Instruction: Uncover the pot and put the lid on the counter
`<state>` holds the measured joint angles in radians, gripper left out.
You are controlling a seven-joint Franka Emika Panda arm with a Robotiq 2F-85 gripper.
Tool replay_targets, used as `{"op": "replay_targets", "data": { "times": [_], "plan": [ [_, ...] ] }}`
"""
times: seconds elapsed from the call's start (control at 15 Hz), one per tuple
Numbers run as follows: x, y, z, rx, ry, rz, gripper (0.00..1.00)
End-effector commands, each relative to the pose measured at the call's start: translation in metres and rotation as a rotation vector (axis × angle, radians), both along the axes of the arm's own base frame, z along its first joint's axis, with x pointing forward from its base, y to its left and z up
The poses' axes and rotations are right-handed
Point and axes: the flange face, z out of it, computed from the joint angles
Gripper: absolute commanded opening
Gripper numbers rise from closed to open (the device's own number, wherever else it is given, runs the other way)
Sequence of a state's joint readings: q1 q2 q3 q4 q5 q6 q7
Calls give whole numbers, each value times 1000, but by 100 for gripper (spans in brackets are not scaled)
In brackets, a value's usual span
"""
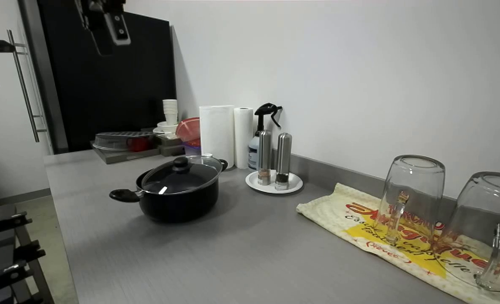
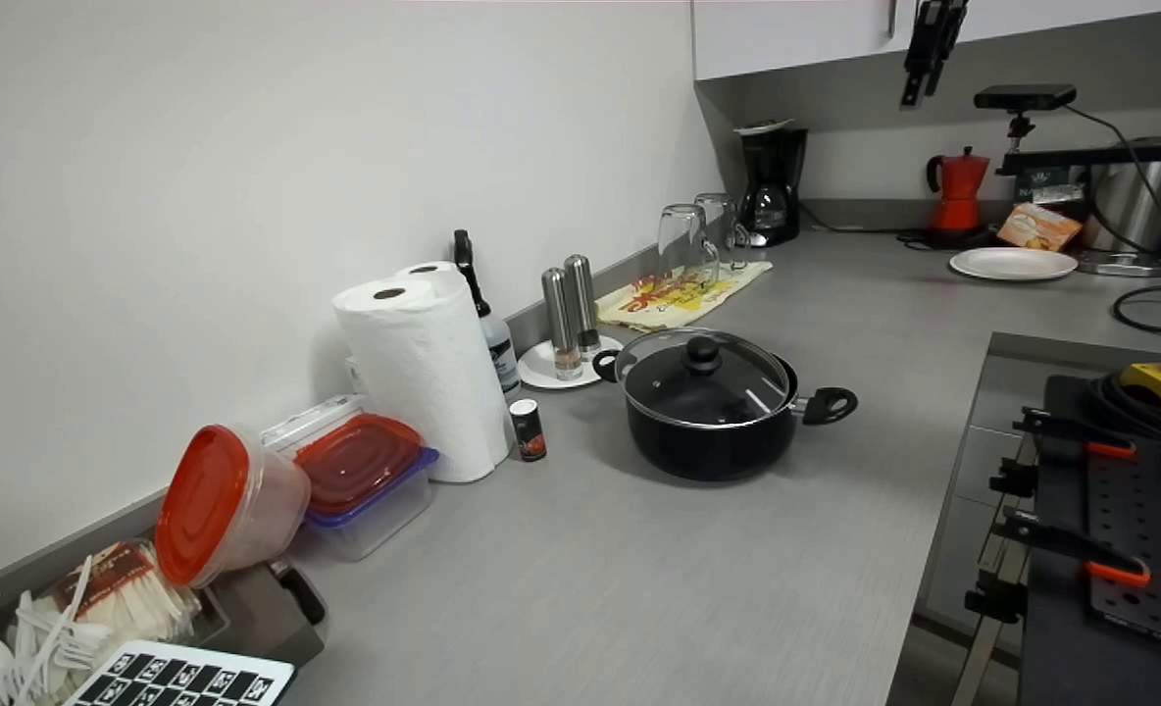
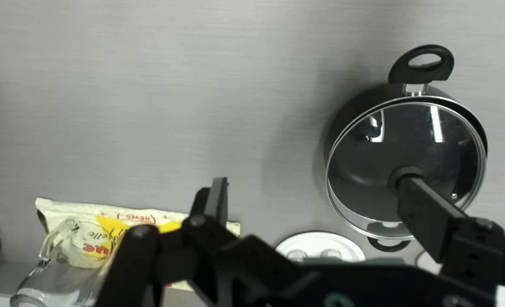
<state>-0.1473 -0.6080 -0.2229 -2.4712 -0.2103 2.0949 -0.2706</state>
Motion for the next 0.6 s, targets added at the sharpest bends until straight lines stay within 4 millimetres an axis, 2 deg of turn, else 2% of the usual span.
{"op": "replay_targets", "data": {
  "times": [0.0,0.13,0.33,0.53],
  "plan": [
    [42,26,7,26,-99,8,100],
    [67,43,7,49,-164,12,100],
    [103,66,-4,77,-223,30,100],
    [132,86,-32,91,-202,59,100]
  ]
}}
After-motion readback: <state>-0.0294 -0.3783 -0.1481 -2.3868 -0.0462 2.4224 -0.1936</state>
